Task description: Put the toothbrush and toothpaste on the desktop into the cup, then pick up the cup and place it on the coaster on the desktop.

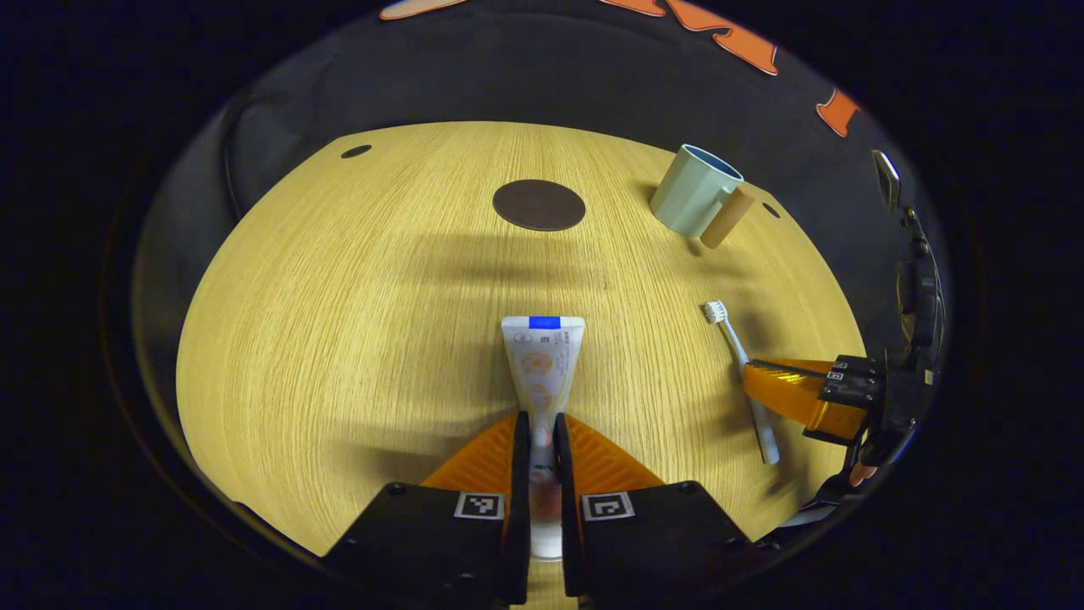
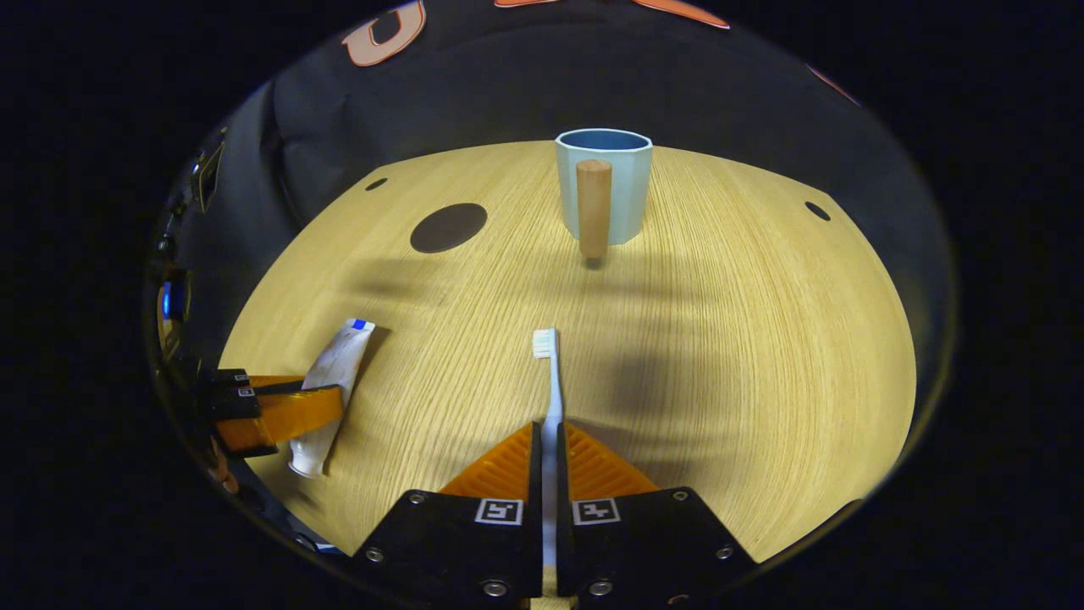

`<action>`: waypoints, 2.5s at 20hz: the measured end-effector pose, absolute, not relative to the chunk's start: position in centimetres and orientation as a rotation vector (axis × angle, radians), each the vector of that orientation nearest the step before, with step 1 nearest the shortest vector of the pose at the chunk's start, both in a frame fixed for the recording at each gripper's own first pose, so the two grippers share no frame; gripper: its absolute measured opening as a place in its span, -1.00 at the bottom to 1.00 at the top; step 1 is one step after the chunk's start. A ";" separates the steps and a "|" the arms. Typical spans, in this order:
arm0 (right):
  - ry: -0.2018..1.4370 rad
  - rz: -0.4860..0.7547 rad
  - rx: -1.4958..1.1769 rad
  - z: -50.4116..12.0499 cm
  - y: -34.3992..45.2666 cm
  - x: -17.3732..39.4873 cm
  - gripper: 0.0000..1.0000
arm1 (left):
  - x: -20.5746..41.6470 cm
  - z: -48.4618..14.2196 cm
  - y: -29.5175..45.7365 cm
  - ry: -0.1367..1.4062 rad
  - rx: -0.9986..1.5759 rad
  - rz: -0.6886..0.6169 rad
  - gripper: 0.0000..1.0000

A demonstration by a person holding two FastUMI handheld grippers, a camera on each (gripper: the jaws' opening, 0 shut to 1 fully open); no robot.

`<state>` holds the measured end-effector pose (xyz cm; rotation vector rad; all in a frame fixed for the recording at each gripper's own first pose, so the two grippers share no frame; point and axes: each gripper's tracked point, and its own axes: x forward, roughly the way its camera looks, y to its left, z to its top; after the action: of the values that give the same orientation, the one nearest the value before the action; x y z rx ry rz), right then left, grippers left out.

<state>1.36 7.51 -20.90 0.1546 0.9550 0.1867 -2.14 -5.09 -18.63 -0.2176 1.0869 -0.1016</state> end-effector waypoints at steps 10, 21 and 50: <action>0.776 0.228 0.160 -18.3 7.1 2.7 -0.87 | -1.8 -19.1 -5.5 1.064 -0.209 -0.085 -0.61; 0.728 0.182 0.104 -18.3 4.6 4.6 -0.94 | -1.3 -18.9 -5.5 1.036 -0.189 -0.096 -0.61; 0.780 0.131 0.062 -21.6 2.0 6.0 -0.94 | -0.9 -19.0 -5.7 1.030 -0.207 -0.118 -0.61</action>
<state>6.03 2.04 -21.61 0.0618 0.7797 0.1307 -0.86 -5.66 -19.01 -0.2074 1.0299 -0.1182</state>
